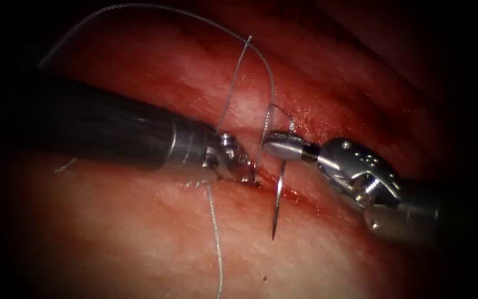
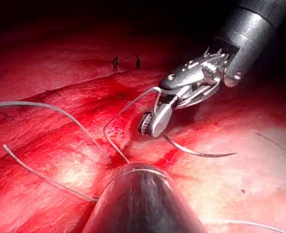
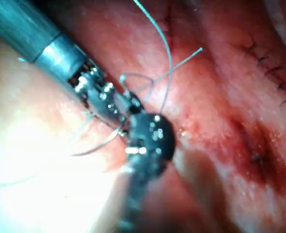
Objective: Wound Closure
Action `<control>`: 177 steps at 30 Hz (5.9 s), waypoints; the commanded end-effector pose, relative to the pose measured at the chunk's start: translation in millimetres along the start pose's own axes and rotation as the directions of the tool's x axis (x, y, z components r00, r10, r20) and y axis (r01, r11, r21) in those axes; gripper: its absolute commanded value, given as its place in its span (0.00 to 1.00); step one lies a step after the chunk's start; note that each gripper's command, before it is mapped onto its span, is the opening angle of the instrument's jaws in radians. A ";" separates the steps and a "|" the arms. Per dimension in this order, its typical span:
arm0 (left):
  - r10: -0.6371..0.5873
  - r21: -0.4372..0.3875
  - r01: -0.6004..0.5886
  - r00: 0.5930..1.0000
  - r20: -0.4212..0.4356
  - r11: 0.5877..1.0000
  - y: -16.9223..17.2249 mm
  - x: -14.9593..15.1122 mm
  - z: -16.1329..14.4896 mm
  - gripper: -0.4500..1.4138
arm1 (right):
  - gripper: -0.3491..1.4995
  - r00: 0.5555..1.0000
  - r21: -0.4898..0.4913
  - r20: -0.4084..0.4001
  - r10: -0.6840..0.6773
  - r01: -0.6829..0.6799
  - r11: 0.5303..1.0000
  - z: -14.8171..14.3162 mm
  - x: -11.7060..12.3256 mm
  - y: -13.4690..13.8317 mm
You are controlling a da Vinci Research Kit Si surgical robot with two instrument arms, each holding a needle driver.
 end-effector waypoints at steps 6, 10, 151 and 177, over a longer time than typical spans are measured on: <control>0.006 -0.096 0.004 0.994 0.112 0.995 0.5 -1.1 2.2 0.00 | 0.00 0.995 0.003 -0.015 -0.103 0.103 0.995 1.0 -0.7 0.7; 0.021 -0.137 -0.004 0.992 0.121 0.991 1.5 -2.8 1.8 0.00 | 0.00 0.977 -0.014 -0.035 -0.211 0.210 0.977 1.5 -1.4 1.7; 0.024 -0.012 -0.029 0.957 -0.290 0.999 9.7 -5.2 -4.0 0.19 | 0.00 0.968 -0.136 -0.164 -0.191 0.169 0.976 5.1 -5.9 0.6; 0.021 0.007 -0.020 0.956 -0.292 1.000 9.4 -5.6 -4.2 0.19 | 0.00 0.974 -0.120 -0.100 0.205 -0.217 0.969 5.1 -6.4 -0.3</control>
